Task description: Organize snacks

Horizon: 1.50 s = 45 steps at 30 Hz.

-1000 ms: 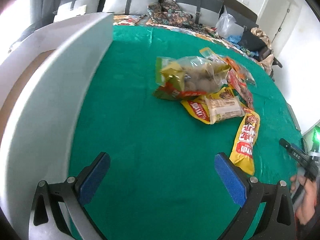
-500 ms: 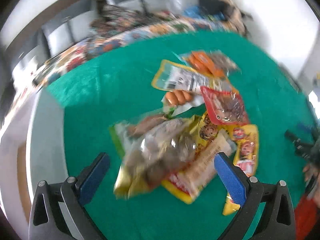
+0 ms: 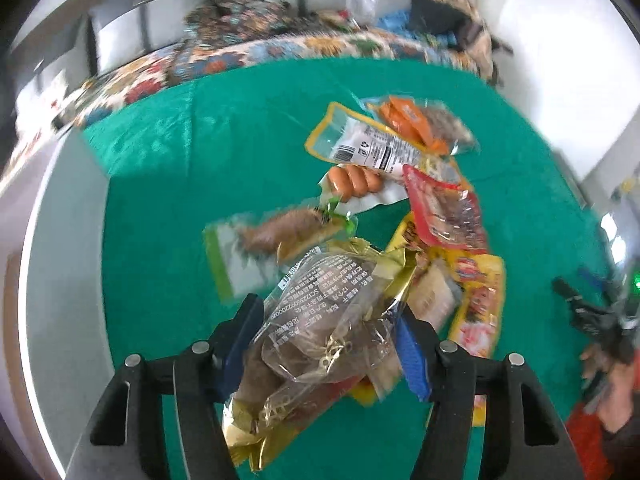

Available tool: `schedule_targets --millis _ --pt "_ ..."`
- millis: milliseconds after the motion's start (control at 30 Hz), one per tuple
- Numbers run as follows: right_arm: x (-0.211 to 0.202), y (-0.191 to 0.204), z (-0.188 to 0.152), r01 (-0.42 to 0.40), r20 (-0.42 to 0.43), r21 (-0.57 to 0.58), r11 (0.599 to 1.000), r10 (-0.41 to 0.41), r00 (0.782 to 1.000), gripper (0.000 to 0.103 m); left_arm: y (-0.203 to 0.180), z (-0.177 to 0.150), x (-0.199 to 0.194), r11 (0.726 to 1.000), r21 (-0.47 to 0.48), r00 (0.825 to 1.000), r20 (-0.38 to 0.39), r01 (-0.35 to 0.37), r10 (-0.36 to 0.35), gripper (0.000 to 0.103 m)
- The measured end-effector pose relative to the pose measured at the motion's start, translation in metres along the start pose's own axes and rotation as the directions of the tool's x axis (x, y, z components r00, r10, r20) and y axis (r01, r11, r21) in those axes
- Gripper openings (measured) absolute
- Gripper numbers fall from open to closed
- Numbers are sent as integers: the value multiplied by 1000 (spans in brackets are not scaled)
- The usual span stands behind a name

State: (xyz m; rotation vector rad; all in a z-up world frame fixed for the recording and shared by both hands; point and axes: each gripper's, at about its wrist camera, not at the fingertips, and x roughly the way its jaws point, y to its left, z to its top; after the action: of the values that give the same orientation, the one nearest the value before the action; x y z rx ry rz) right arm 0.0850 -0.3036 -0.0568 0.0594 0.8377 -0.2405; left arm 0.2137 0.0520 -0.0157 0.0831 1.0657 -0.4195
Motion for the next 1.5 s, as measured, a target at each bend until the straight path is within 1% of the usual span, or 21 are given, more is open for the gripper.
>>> schedule_targets --millis 200,367,433,467,533,600,667,700,767,833,933,1000,1033,1067,1100,1200,1267,1333,1367,1433,1500 --pt "0 0 0 -2 -1 1 1000 2 1000 95 26 -64 -58 989 -140 995 92 37 -24 62" --pt "0 1 0 -5 -1 3 1000 5 1000 95 36 -102 -86 975 -219 986 165 38 -2 62" --pt "-4 2 1 -21 -42 14 1000 21 999 94 42 -114 -96 965 -257 981 194 53 -2 63" --pt "-9 2 2 -68 -81 75 995 74 994 93 45 -119 -100 960 -273 978 206 60 -3 63" --pt "-29 4 3 -238 -78 244 940 264 962 93 49 -129 -105 953 -296 974 226 66 3 63" --pt "-42 40 9 -356 -110 274 893 397 911 93 52 -136 -110 948 -310 970 242 70 7 63" --pt "-41 85 14 -410 -185 231 882 453 872 92 53 -141 -114 943 -323 966 258 82 4 63" --pt "-36 109 16 -412 -218 222 884 457 862 92 53 -144 -117 940 -328 964 267 92 -2 63" --pt "-22 147 21 -365 -266 202 909 409 873 92 54 -149 -125 936 -334 958 288 110 -10 63" --pt "-8 186 28 -296 -300 128 947 322 898 92 57 -153 -132 935 -335 953 302 119 -13 63" --pt "3 234 24 -168 -302 -115 979 127 945 91 60 -159 -144 932 -341 947 322 126 -10 63" --pt "-5 233 17 -148 -261 -137 979 109 959 71 63 -163 -151 931 -341 942 336 127 -6 63" --pt "-9 227 14 -156 -256 -132 979 119 959 54 64 -165 -153 931 -342 940 340 126 -2 63" --pt "-13 218 12 -149 -257 -131 980 111 960 47 65 -167 -154 931 -343 939 343 126 -1 63" --pt "-15 203 9 -161 -267 -98 982 130 955 46 65 -168 -156 930 -343 938 348 131 -4 63" --pt "-21 149 6 -257 -271 124 958 282 920 46 66 -169 -159 922 -352 931 364 164 -27 63" --pt "-20 111 0 -338 -247 323 884 424 872 46 69 -167 -162 911 -362 924 379 199 -51 63" --pt "-19 89 -5 -383 -218 441 812 510 832 46 72 -166 -169 901 -372 917 393 222 -64 63" --pt "-22 81 -7 -400 -198 484 778 543 816 46 76 -165 -176 896 -376 910 409 235 -67 63" --pt "-31 76 -2 -429 -170 494 756 568 805 46 86 -164 -191 891 -386 899 435 239 -53 63" --pt "-49 90 13 -496 -142 461 736 613 777 46 103 -165 -208 884 -410 890 455 224 -15 63"
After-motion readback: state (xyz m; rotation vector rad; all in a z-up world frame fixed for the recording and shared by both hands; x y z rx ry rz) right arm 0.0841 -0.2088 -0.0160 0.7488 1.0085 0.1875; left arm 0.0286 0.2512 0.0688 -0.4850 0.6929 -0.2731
